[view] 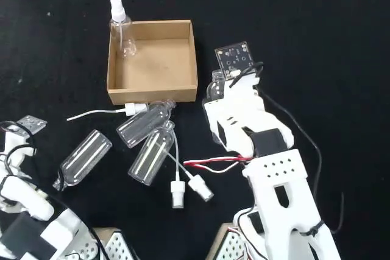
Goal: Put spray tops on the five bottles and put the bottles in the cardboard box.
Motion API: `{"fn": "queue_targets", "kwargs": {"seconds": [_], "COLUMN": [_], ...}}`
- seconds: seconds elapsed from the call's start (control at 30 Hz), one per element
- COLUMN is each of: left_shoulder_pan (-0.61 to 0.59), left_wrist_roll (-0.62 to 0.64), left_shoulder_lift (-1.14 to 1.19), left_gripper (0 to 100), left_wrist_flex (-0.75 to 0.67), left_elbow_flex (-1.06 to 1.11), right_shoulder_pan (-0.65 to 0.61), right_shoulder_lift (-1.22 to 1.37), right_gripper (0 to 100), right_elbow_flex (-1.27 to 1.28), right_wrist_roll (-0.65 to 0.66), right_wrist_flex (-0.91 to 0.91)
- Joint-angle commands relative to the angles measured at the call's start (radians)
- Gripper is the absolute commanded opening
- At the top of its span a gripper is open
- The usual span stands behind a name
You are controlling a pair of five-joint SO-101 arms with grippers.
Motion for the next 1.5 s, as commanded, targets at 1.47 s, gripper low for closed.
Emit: {"fn": "queue_targets", "kwargs": {"seconds": [1.47], "left_shoulder_pan": [0.481], "left_wrist_roll": [1.054], "left_shoulder_lift": [-0.288], "left_gripper": [3], "left_wrist_flex": [-0.002], "left_elbow_flex": [-0.383], "right_shoulder_pan": [0.02], "right_shoulder_lift": [-0.036], "right_gripper": [9.4], "right_elbow_flex": [-0.008], "right_wrist_roll": [0.009], "right_wrist_flex": [-0.029]}}
